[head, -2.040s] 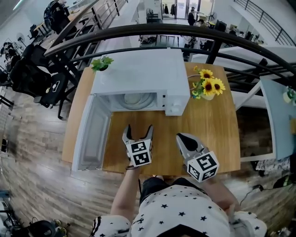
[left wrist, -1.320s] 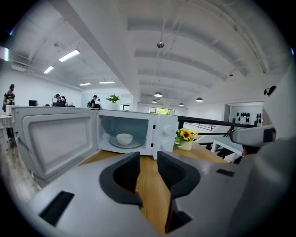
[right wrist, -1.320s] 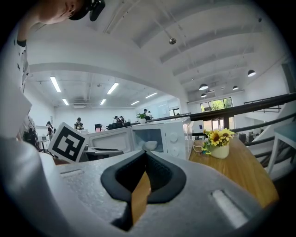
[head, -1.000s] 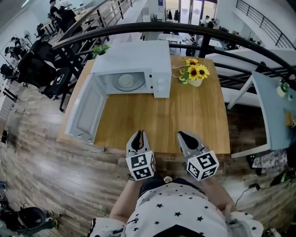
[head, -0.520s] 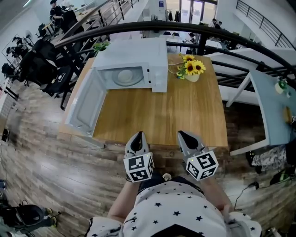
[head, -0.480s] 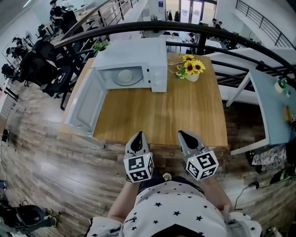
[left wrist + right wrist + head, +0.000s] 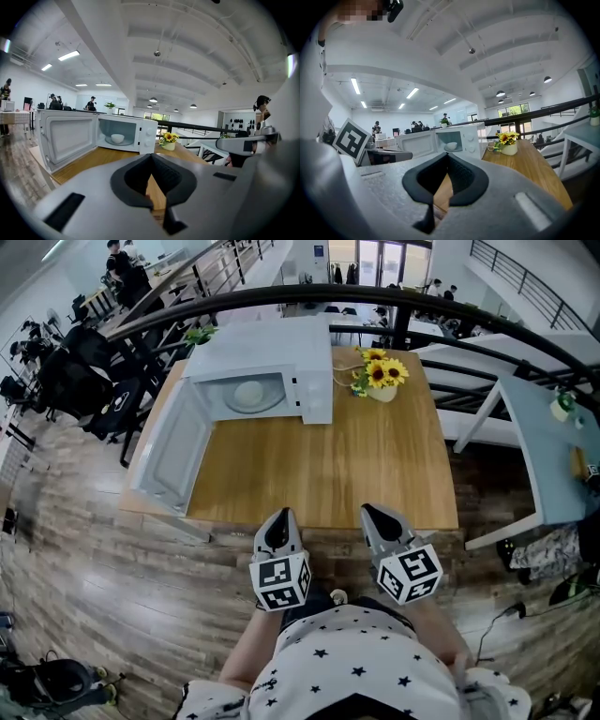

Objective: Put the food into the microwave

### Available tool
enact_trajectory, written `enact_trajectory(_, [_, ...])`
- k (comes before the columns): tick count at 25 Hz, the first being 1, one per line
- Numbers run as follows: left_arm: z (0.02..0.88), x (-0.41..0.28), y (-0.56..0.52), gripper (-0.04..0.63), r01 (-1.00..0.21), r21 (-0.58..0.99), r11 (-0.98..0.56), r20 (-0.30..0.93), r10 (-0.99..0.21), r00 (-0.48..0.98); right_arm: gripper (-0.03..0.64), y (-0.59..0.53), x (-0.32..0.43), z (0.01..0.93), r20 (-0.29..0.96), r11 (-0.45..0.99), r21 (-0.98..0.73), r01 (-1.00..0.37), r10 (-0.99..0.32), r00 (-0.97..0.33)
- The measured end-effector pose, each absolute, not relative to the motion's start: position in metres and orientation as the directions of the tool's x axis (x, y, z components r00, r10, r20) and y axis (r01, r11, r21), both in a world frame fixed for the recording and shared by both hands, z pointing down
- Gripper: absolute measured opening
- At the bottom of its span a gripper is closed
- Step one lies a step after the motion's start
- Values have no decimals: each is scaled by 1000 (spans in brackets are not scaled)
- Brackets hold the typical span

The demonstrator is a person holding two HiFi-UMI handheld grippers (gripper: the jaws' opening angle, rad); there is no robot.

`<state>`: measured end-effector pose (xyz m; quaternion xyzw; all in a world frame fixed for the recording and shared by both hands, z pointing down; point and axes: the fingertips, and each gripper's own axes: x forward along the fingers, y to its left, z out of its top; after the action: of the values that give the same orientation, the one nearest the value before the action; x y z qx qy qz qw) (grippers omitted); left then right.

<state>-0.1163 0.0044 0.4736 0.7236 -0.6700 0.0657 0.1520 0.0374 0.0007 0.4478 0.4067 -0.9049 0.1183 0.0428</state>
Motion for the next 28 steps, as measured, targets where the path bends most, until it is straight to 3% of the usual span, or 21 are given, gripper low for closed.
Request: enact_trajectory(28, [469, -105, -1, 3, -985, 137, -108, 298, -944, 145, 5, 0, 36, 445, 181, 663, -147, -734, -711, -679])
